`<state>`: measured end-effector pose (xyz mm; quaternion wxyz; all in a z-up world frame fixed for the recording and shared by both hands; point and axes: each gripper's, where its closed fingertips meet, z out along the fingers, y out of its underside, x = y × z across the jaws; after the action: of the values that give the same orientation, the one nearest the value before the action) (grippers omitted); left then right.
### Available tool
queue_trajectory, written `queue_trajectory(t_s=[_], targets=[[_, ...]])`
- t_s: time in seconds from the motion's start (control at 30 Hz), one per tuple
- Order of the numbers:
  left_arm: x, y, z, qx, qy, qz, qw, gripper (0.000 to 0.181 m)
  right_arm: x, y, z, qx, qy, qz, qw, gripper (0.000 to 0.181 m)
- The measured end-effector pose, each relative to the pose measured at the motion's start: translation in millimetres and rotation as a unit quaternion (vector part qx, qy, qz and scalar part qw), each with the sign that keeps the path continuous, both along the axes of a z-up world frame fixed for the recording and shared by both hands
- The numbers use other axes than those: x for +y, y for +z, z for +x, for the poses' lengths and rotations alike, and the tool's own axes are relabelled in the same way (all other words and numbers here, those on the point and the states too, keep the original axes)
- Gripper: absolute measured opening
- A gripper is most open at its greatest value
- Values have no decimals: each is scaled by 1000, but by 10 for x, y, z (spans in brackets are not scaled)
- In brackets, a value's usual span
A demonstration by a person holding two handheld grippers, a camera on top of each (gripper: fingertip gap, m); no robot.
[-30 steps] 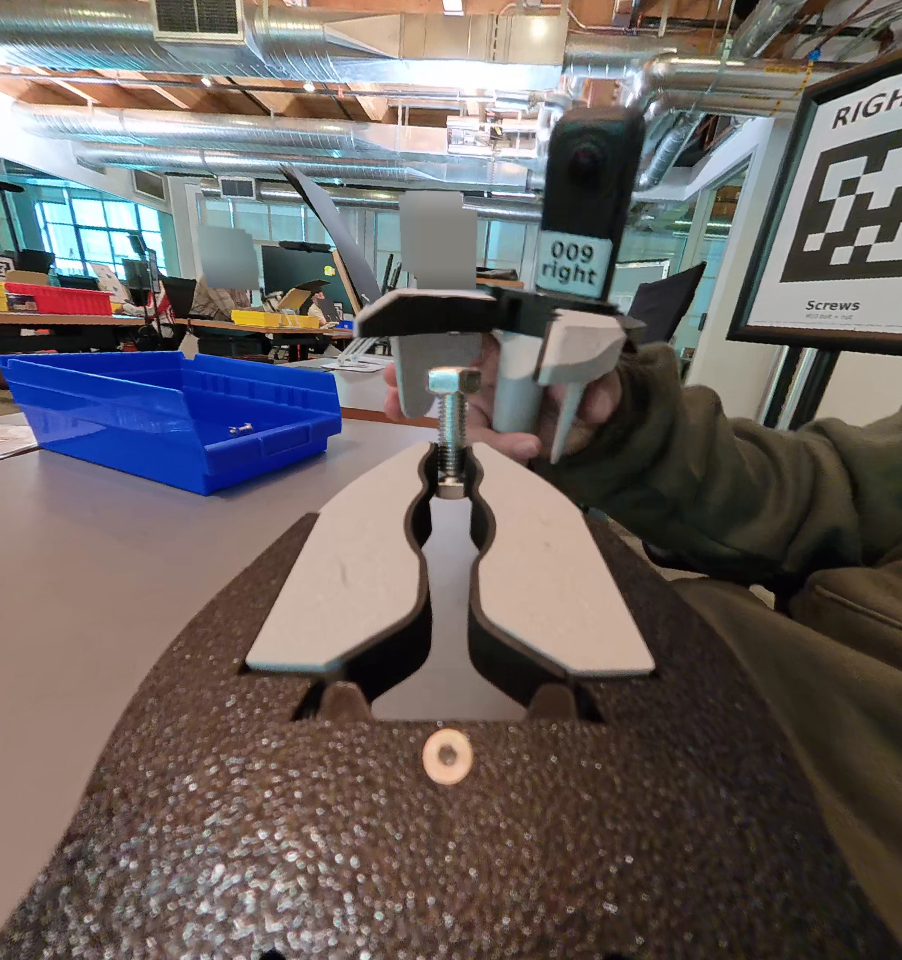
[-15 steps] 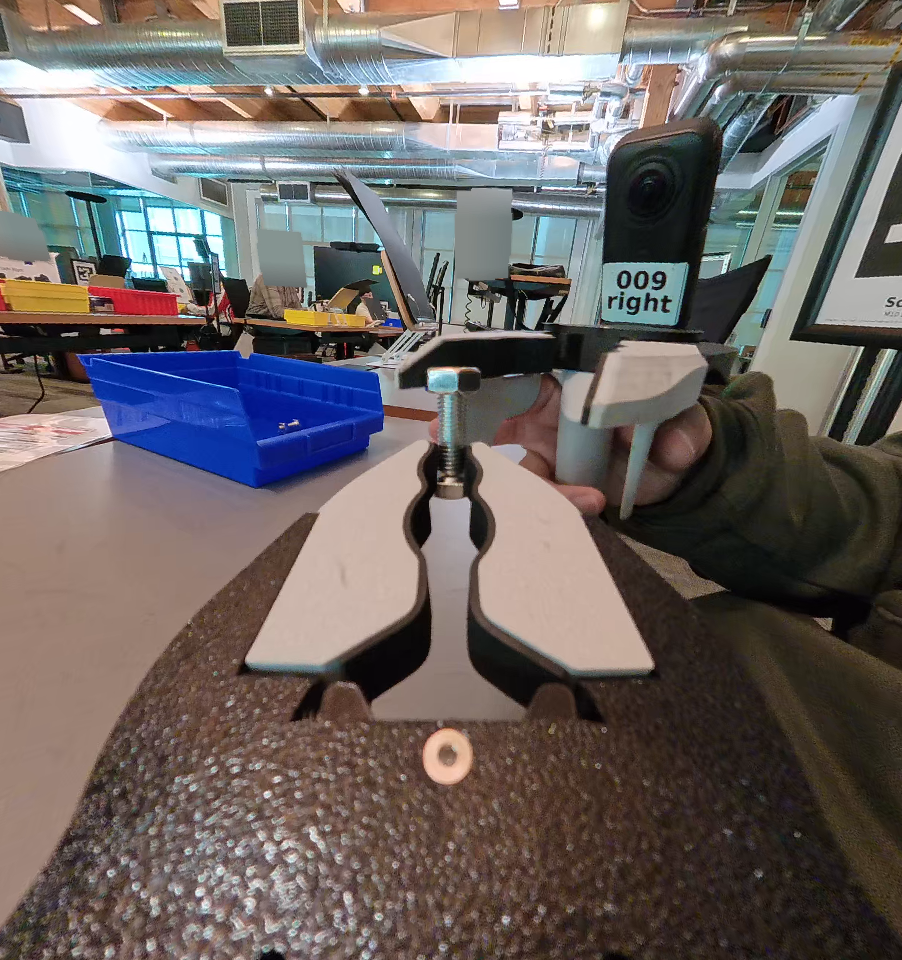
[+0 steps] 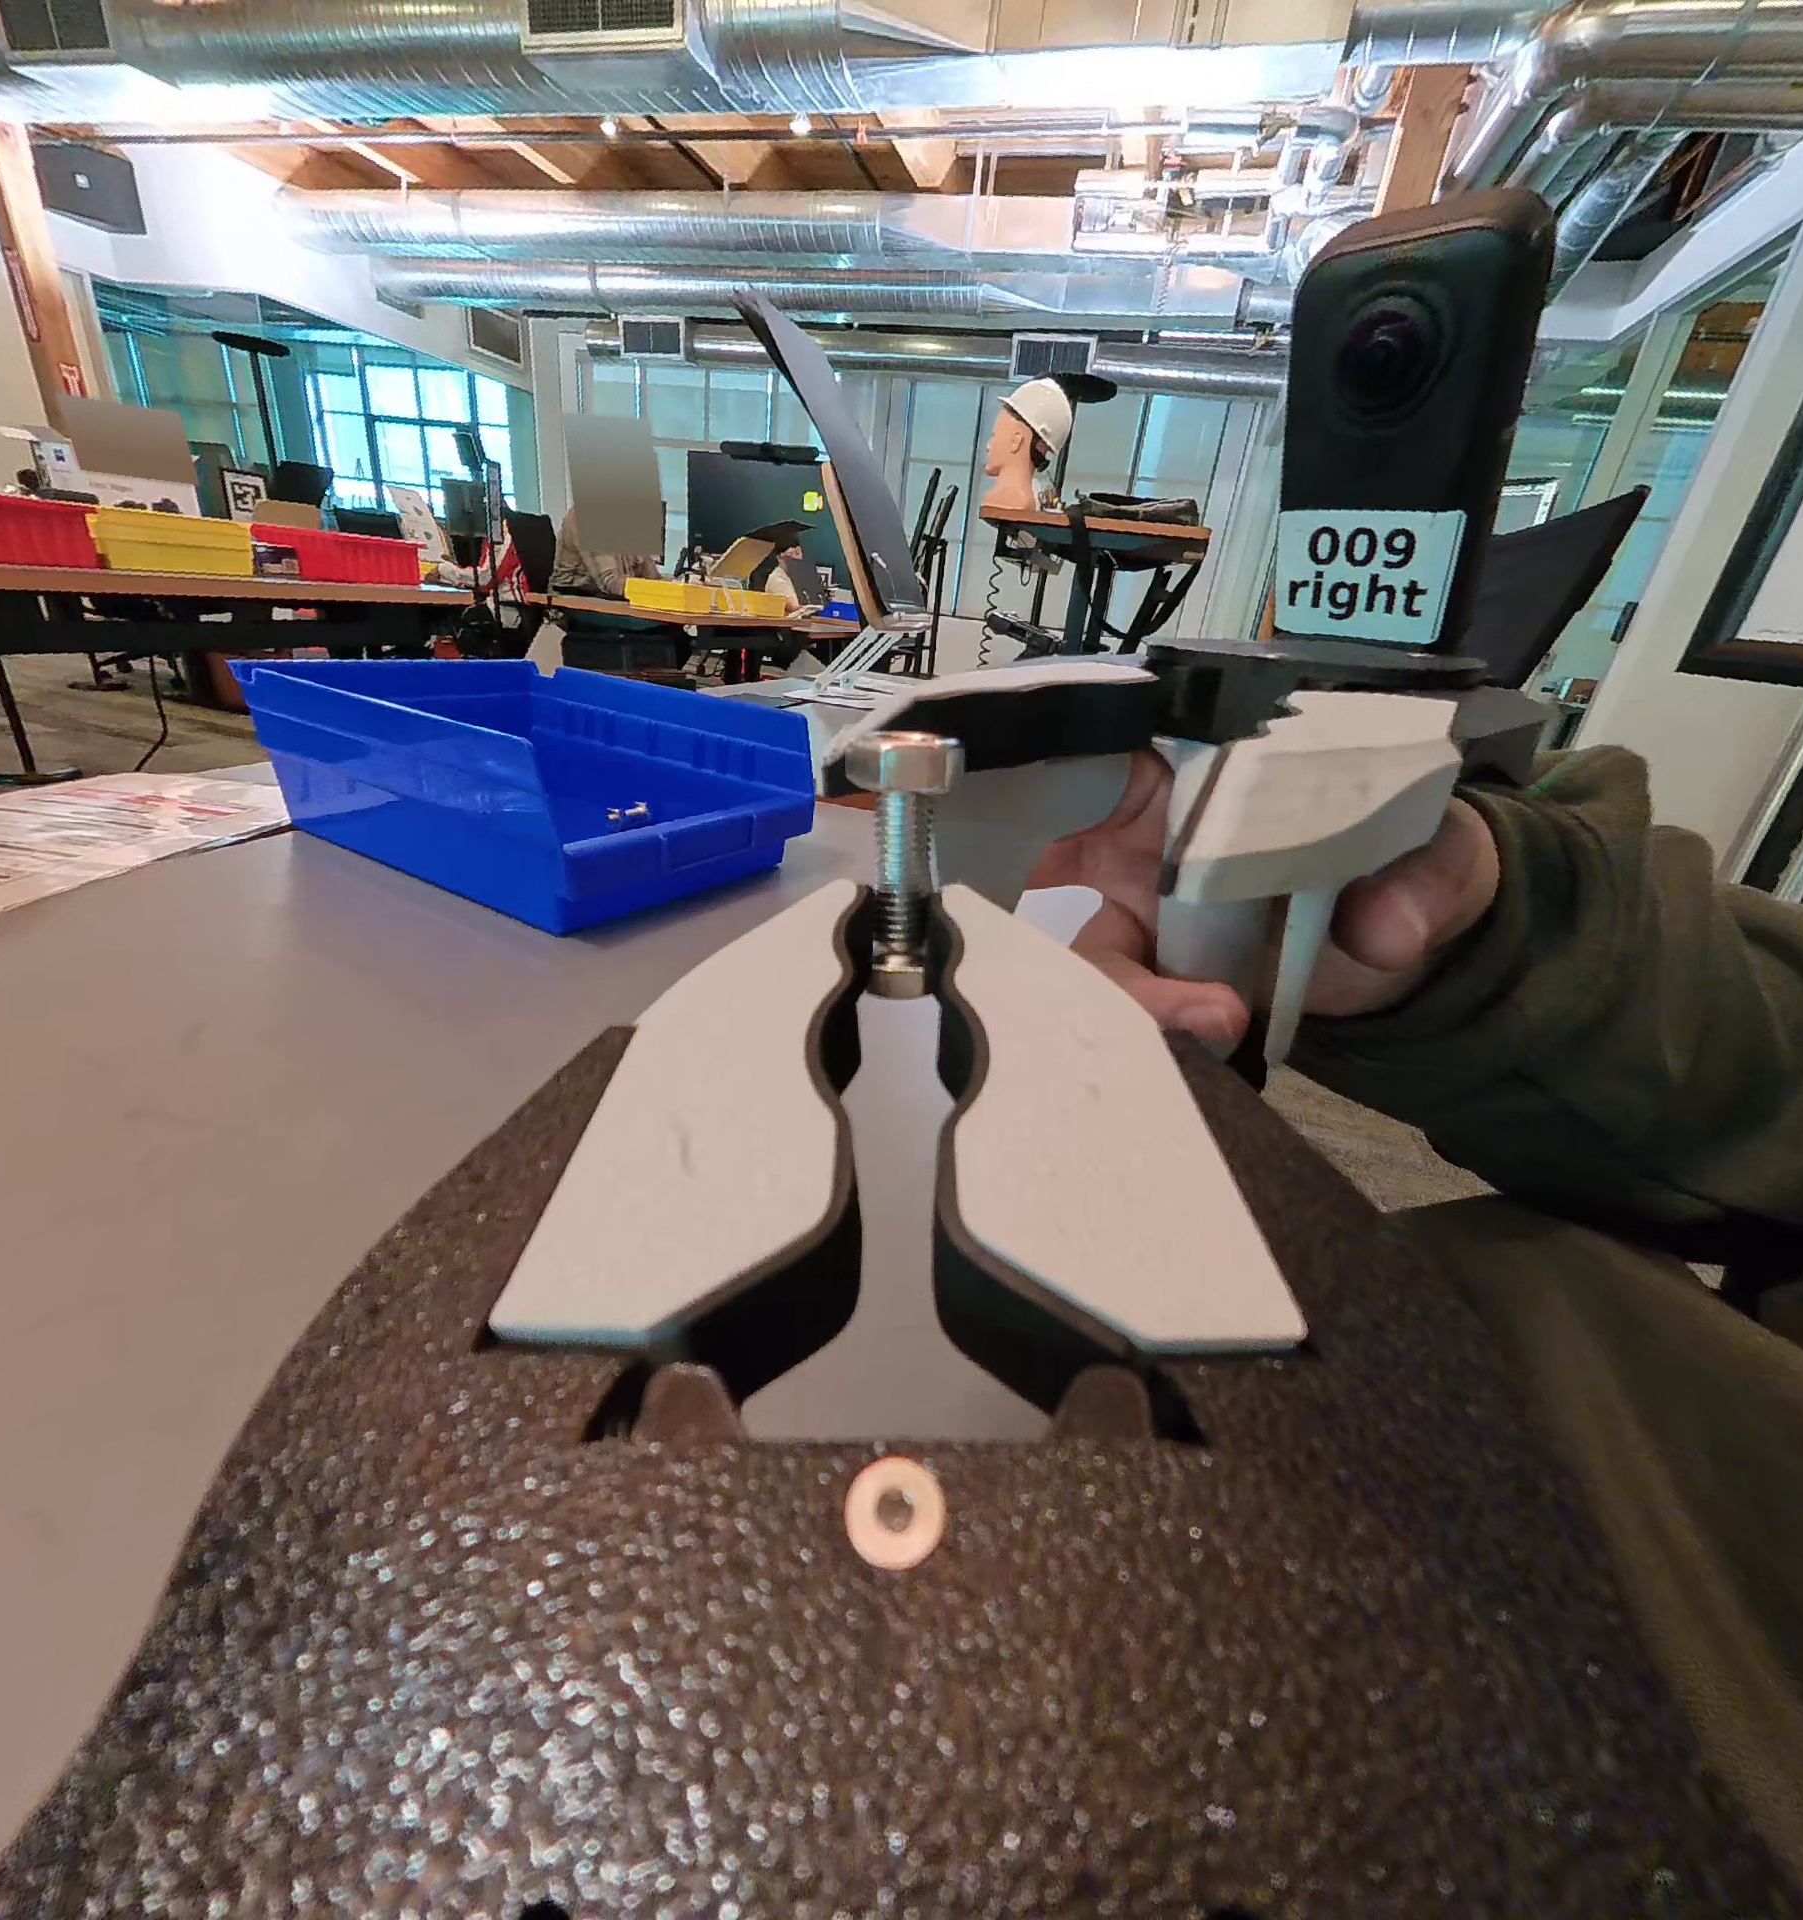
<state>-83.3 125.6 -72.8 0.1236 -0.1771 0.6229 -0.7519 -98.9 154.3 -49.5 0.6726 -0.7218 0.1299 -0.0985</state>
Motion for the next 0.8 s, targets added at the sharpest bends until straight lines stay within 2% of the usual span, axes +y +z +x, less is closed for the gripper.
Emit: queue_trajectory(t_s=[0.33, 0.57, 0.8], targets=[[70, -38, 79, 14, 21, 7, 1000, 9, -34, -56, 27, 11, -2, -20, 1000, 57], [-8, -56, 20, 9, 2, 22, 1000, 9, -26, -46, 60, 7, -17, -7, 1000, 60], [117, -44, 146, 23, 52, 19, 998, 9, -15, -51, 16, -2, -10, -24, 1000, 61]])
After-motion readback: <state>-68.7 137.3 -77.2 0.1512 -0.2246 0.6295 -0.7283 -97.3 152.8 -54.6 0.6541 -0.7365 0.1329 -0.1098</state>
